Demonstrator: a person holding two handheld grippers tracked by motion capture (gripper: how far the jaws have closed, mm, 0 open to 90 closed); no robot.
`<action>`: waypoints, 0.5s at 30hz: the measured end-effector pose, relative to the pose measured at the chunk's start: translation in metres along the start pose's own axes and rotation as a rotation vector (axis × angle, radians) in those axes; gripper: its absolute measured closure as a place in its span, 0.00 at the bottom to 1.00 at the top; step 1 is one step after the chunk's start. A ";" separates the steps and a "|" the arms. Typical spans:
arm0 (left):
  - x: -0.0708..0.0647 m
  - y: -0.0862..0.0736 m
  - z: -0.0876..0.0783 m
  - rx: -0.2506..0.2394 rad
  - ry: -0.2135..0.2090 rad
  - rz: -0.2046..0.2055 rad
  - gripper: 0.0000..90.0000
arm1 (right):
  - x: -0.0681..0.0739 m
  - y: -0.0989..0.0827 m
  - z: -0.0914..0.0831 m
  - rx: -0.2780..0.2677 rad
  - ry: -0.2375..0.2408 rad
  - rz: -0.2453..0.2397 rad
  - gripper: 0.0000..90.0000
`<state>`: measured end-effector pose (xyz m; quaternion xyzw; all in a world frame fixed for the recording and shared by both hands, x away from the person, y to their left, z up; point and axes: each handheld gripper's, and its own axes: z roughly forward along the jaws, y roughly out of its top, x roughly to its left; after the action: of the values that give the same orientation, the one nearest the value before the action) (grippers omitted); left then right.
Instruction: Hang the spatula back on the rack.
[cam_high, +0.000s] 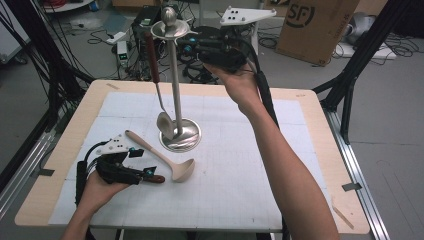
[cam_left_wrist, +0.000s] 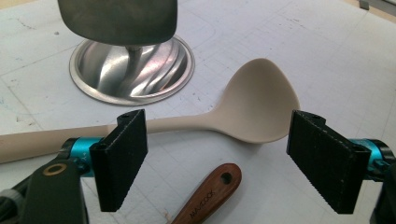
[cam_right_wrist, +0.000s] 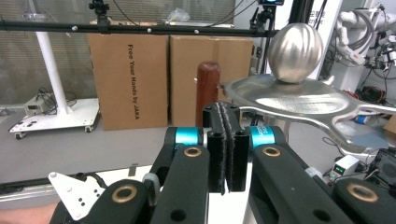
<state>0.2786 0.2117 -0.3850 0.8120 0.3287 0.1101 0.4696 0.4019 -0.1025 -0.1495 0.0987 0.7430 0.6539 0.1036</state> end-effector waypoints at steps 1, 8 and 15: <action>0.000 0.000 0.000 -0.001 0.000 -0.002 0.23 | 0.000 0.000 0.001 0.000 0.002 -0.001 0.99; -0.001 0.000 0.000 0.001 0.000 0.001 0.23 | 0.004 0.002 0.007 0.004 0.008 -0.009 0.99; -0.001 0.000 0.000 0.000 -0.001 0.001 0.23 | 0.006 0.003 0.015 0.007 0.013 -0.013 0.99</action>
<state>0.2781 0.2115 -0.3845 0.8122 0.3281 0.1102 0.4697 0.4000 -0.0865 -0.1485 0.0899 0.7465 0.6513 0.1025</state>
